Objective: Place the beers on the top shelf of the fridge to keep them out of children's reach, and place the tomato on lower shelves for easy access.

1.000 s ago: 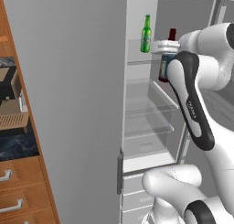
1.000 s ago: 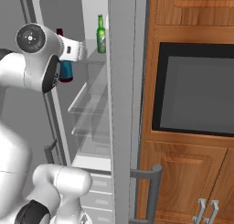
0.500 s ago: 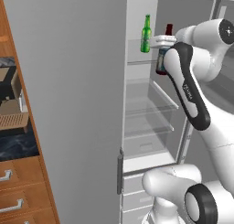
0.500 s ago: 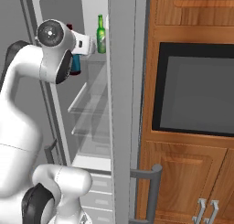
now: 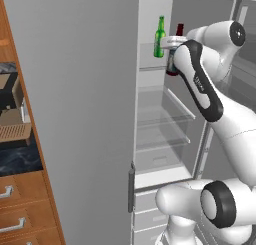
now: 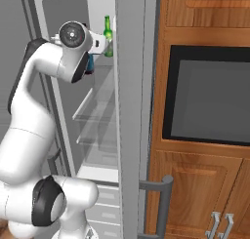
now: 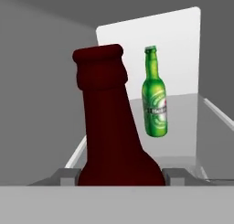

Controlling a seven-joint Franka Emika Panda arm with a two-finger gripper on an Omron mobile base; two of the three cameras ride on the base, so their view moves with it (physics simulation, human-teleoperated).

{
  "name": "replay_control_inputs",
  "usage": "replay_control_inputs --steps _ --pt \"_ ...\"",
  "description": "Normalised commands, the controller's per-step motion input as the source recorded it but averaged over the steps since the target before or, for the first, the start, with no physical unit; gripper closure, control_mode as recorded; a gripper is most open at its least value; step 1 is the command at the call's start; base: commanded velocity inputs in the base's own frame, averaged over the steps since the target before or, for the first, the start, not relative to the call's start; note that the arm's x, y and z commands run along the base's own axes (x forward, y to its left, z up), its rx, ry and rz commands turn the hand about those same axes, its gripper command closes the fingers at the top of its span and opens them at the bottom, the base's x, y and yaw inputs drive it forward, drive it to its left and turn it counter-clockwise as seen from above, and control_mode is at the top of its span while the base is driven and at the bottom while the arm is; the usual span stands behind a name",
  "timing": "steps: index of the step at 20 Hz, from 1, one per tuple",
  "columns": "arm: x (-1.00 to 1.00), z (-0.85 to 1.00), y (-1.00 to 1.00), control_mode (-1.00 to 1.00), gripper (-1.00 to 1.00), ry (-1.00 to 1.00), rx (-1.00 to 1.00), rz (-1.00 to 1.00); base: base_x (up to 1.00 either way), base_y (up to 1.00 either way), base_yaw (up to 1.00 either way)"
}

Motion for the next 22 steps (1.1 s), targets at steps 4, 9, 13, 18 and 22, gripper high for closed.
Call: replay_control_inputs --steps 4,9,13,18,22 --pt "0.55 0.0 -0.06 -1.0 1.0 0.0 0.0 0.0 0.0 0.0 0.0" --pt "0.57 0.0 -0.04 -1.0 1.0 0.0 0.0 0.0 0.0 0.0 0.0" --pt "0.56 0.0 0.0 -1.0 1.0 -0.02 0.0 0.0 0.0 0.0 0.0" --pt "0.5 0.0 0.0 -1.0 1.0 -0.02 0.0 0.0 0.0 0.0 0.0" --pt "0.51 0.0 0.0 -1.0 1.0 -0.02 0.0 0.0 0.0 0.0 0.0"
